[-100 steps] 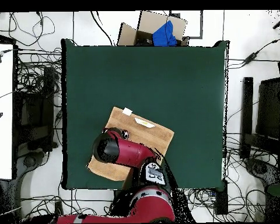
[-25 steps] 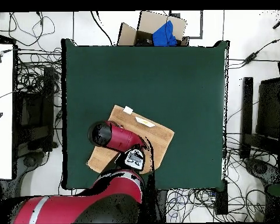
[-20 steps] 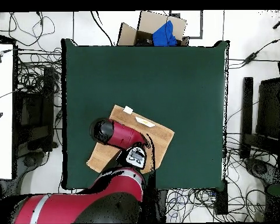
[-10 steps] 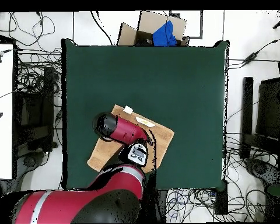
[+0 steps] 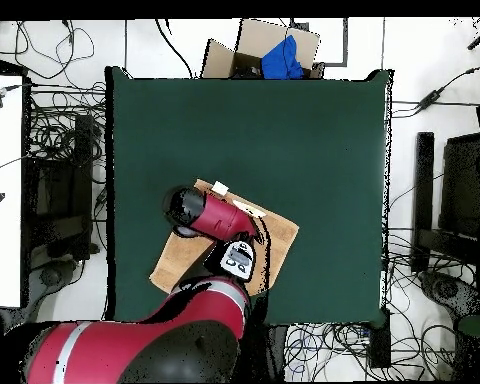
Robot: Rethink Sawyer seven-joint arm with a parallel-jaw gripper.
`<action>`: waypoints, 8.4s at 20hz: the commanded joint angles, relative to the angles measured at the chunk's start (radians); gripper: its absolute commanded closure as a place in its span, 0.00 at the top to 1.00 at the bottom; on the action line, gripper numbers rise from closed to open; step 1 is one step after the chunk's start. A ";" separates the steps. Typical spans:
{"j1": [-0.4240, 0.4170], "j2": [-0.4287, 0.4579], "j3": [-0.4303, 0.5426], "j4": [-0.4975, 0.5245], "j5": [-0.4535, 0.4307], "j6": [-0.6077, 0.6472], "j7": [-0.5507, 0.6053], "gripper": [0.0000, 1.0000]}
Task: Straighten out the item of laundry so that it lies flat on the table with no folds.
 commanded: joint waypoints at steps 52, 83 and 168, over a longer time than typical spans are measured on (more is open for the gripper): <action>0.189 0.160 -0.170 -0.326 0.283 -0.098 0.768 0.00; 0.116 -0.010 -0.034 -0.055 0.171 -0.178 0.610 0.00; -0.137 -0.125 0.073 0.052 -0.376 -0.377 0.636 0.00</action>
